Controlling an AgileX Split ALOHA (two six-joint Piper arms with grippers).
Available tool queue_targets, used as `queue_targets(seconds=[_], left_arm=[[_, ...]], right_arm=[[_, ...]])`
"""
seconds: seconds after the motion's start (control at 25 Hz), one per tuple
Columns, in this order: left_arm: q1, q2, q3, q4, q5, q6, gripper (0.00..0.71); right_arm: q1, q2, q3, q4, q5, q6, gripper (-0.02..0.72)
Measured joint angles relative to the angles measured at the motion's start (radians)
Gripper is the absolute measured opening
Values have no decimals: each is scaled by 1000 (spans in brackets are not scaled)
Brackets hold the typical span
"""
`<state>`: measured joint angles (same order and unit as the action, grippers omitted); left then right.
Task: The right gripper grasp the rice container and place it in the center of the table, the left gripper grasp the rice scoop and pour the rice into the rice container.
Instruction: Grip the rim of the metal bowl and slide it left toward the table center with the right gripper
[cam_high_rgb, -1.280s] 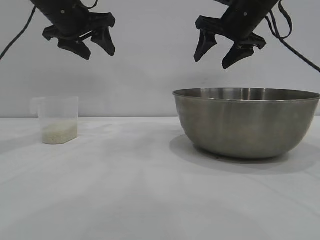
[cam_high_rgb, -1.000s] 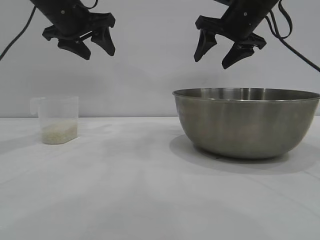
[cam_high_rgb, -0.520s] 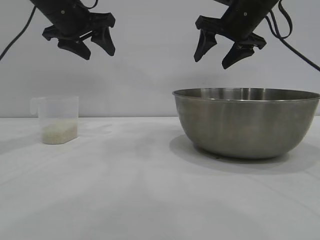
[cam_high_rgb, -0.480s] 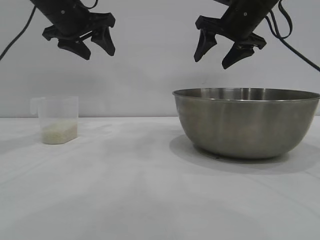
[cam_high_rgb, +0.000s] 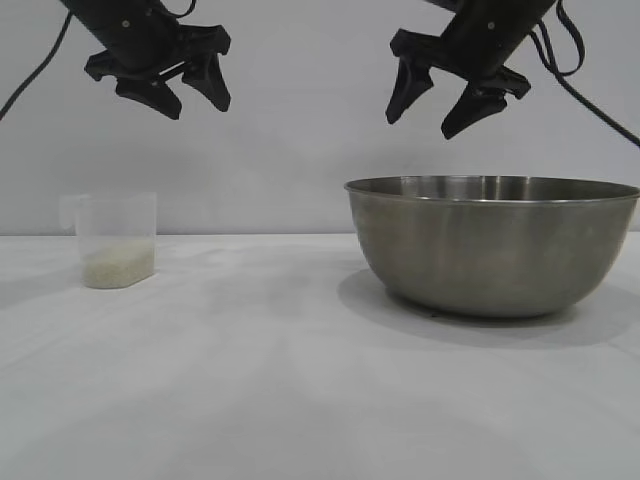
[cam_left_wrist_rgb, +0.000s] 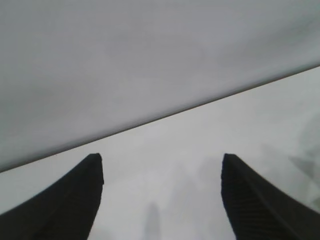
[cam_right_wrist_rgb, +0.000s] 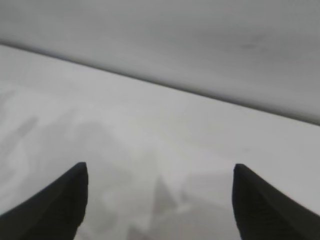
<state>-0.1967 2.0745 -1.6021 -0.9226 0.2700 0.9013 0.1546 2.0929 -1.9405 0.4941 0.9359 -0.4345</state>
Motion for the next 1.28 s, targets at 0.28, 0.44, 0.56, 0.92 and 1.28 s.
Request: queue_targets(seconds=[0.28,0.44,0.56,0.92,1.28], left_arm=[[0,0,0,32,11,-10,445],[0,0,0,34,18,-10,445],[0,0,0,36,20,-10,445],[0,0,0,44,34,-12,445],[0,0,0,50,34,-14,445]], right_arm=[[-94,-31,-2,-75,256,134,486],[-98,-31,-2,-157,299,185,486],[-98,-35,5,-190,303,219,486],[-98,-87,221,-228,303,240,486],[-98,-97,349,-245,289,240,439]])
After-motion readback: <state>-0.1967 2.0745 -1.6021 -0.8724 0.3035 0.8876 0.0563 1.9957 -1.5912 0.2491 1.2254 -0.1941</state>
